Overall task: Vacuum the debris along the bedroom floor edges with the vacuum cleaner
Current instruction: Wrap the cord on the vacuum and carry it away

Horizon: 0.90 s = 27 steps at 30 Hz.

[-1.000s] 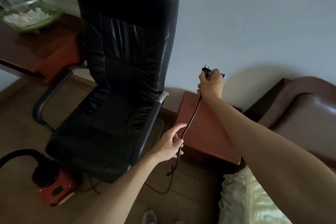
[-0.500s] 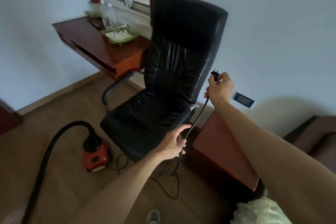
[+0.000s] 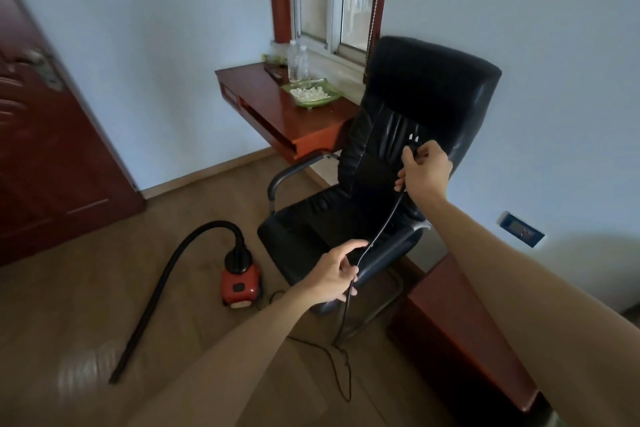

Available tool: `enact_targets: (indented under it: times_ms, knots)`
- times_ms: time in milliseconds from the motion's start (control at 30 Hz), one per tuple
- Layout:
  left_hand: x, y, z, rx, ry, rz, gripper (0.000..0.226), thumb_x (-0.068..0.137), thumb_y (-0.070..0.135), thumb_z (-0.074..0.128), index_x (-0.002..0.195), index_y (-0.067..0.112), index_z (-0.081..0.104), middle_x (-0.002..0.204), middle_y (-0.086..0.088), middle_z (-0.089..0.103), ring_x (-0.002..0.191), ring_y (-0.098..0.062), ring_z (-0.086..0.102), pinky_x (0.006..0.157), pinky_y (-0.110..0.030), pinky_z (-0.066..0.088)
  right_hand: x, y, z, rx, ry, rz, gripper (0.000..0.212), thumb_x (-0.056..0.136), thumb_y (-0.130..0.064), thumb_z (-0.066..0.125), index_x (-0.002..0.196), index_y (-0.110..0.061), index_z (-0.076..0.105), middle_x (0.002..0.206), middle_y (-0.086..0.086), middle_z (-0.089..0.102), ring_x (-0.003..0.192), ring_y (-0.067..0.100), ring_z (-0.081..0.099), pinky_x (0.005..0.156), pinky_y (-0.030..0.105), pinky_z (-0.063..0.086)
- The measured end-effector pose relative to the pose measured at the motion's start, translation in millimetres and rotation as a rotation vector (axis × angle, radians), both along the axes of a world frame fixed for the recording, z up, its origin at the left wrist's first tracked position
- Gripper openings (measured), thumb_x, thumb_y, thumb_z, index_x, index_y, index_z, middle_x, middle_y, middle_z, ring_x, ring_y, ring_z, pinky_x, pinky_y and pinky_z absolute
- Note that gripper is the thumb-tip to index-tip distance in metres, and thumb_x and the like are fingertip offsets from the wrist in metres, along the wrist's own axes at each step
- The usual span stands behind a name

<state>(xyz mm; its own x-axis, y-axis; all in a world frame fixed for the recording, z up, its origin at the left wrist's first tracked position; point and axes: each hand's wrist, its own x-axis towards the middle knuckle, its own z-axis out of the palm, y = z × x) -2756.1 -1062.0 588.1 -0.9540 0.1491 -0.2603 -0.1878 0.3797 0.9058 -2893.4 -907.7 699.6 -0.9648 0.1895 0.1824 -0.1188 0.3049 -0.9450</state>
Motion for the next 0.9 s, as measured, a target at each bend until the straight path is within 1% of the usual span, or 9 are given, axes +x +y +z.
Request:
enact_targets:
  times_ms: [167,233,333,433,567,700,767,833,900]
  knots:
    - [26,-38,-6,-0.041,0.059,0.062,0.051,0.101,0.008,0.048,0.140,0.040,0.045,0.083,-0.009,0.058,0.071,-0.024,0.071,0.064,-0.038,0.063,16,-46,-3,0.014,0.009,0.079,0.017,0.098,-0.018,0.061,0.092,-0.004,0.052,0.072,0.021,0.065,0.047,0.024,0.061,0.040,0.031,0.053]
    - [34,-57,-11,-0.070,0.090,0.112,0.051,0.100,0.008,0.048,0.141,0.039,0.045,0.083,-0.010,0.058,0.071,-0.024,0.071,0.064,-0.039,0.063,21,-69,-5,0.005,0.011,0.113,0.020,0.097,-0.017,0.062,0.089,-0.002,0.052,0.070,0.023,0.065,0.047,0.028,0.062,0.041,0.036,0.055]
    - [45,-86,-16,-0.060,0.095,0.169,0.051,0.101,0.009,0.048,0.142,0.039,0.044,0.085,-0.009,0.057,0.073,-0.023,0.071,0.066,-0.035,0.063,26,-105,-7,0.013,0.021,0.171,0.024,0.096,-0.019,0.063,0.085,-0.003,0.049,0.062,0.017,0.062,0.043,0.029,0.062,0.045,0.045,0.057]
    - [54,-115,-20,-0.053,0.123,0.191,0.051,0.101,0.006,0.048,0.143,0.035,0.044,0.089,-0.019,0.058,0.079,-0.030,0.071,0.065,-0.025,0.061,34,-141,-4,0.006,0.024,0.205,0.024,0.097,-0.017,0.063,0.081,-0.010,0.047,0.060,0.014,0.062,0.040,0.022,0.060,0.045,0.037,0.056]
    - [56,-161,-23,-0.055,0.164,0.216,0.051,0.101,0.008,0.050,0.144,0.035,0.043,0.098,-0.025,0.058,0.081,-0.029,0.071,0.069,-0.028,0.062,45,-189,7,0.018,0.056,0.198,0.021,0.097,-0.016,0.062,0.083,-0.008,0.049,0.058,0.009,0.061,0.038,0.013,0.058,0.039,0.026,0.050]
    - [56,-208,-15,-0.013,0.190,0.243,0.051,0.101,0.008,0.050,0.141,0.040,0.044,0.099,-0.027,0.059,0.081,-0.032,0.071,0.073,-0.034,0.063,52,-239,25,0.004,0.063,0.210,0.017,0.097,-0.016,0.062,0.091,-0.003,0.053,0.057,0.009,0.061,0.041,0.022,0.059,0.042,0.036,0.055]
    - [56,-231,-8,0.009,0.201,0.244,0.051,0.101,0.007,0.050,0.141,0.039,0.045,0.102,-0.028,0.060,0.085,-0.036,0.070,0.070,-0.028,0.062,53,-263,33,0.011,0.075,0.211,0.018,0.097,-0.017,0.062,0.089,-0.005,0.052,0.059,0.011,0.061,0.043,0.025,0.060,0.043,0.038,0.056]
    - [56,-255,-3,0.026,0.218,0.251,0.050,0.101,0.006,0.049,0.141,0.037,0.046,0.103,-0.029,0.059,0.089,-0.040,0.068,0.067,-0.021,0.059,55,-287,39,0.022,0.087,0.206,0.019,0.097,-0.018,0.063,0.087,-0.008,0.050,0.059,0.012,0.061,0.041,0.024,0.059,0.042,0.034,0.054]
    - [57,-277,0,0.029,0.232,0.257,0.049,0.101,0.008,0.049,0.141,0.035,0.046,0.103,-0.028,0.059,0.088,-0.039,0.068,0.066,-0.019,0.058,56,-311,43,0.020,0.095,0.201,0.020,0.097,-0.018,0.062,0.086,-0.007,0.050,0.060,0.015,0.061,0.040,0.023,0.058,0.039,0.032,0.051]
